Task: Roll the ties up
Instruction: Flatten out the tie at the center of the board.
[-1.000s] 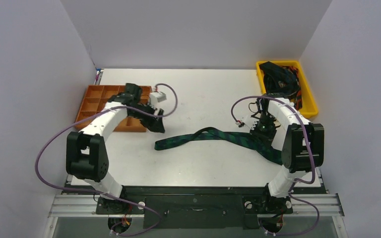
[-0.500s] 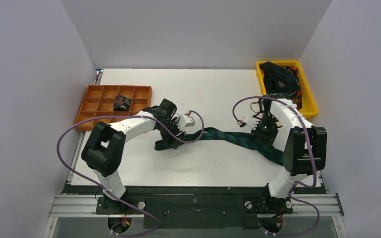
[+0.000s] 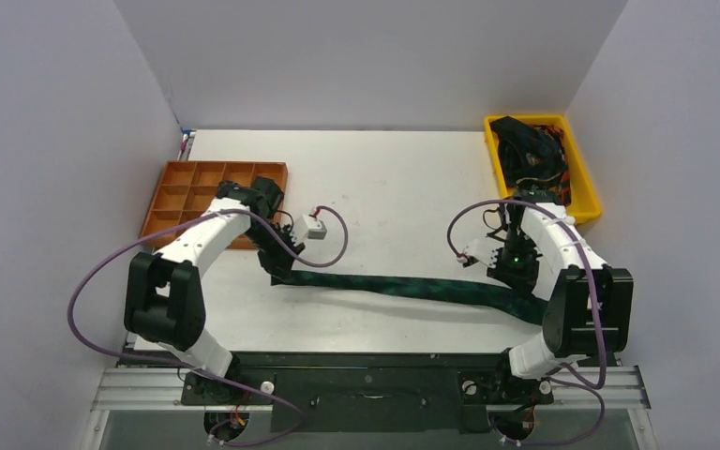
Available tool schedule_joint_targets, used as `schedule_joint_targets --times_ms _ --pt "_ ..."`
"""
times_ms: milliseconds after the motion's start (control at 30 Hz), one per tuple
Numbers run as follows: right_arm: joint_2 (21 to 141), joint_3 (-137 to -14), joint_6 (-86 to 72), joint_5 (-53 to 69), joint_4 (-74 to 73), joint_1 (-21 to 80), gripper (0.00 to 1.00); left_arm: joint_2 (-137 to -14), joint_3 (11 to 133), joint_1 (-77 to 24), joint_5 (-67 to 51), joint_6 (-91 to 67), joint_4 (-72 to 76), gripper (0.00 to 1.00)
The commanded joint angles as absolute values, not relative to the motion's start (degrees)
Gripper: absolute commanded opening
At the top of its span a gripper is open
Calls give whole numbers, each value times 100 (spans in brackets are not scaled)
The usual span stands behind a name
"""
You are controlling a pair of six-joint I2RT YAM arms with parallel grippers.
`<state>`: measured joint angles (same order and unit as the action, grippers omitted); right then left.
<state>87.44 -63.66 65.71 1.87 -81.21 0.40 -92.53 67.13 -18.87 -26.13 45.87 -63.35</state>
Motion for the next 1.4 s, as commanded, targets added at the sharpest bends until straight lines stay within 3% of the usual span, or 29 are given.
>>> schedule_joint_targets --times_ms 0,233,467,533,633,700,833,1000,1267,1367 --pt "8765 -6448 7028 57 -8213 40 0 -9096 7148 -1489 -3104 5487 -7727 0" --pt "10346 -7867 6354 466 -7913 747 0 -9862 7070 -1361 -2671 5349 -7030 0" --pt "10739 -7934 6502 -51 -7337 941 0 -10294 7005 -1173 -2159 5499 -6630 6" --pt "10841 -8186 6310 -187 -7267 926 12 -10323 6987 -1161 -2124 5569 -6683 13" --pt "10955 -8737 5772 16 -7515 716 41 -10269 6896 -1118 -2057 5588 -6636 36" --pt "10989 -9214 5443 273 -7801 474 48 -10172 6862 -1058 -2025 5537 -6557 46" --pt "10936 -9761 4902 853 -8461 47 43 -9889 6944 -963 -2119 5303 -6401 56" --pt "10586 -8901 3732 1210 -7918 -463 33 -9679 7122 -952 -2422 4770 -6181 76" --pt "10643 -8150 2182 1321 -6735 -921 32 -9400 7168 -958 -2661 4260 -5887 79" --pt "10765 -7967 1968 1370 -6566 -935 33 -9330 7160 -955 -2641 4138 -5811 90"
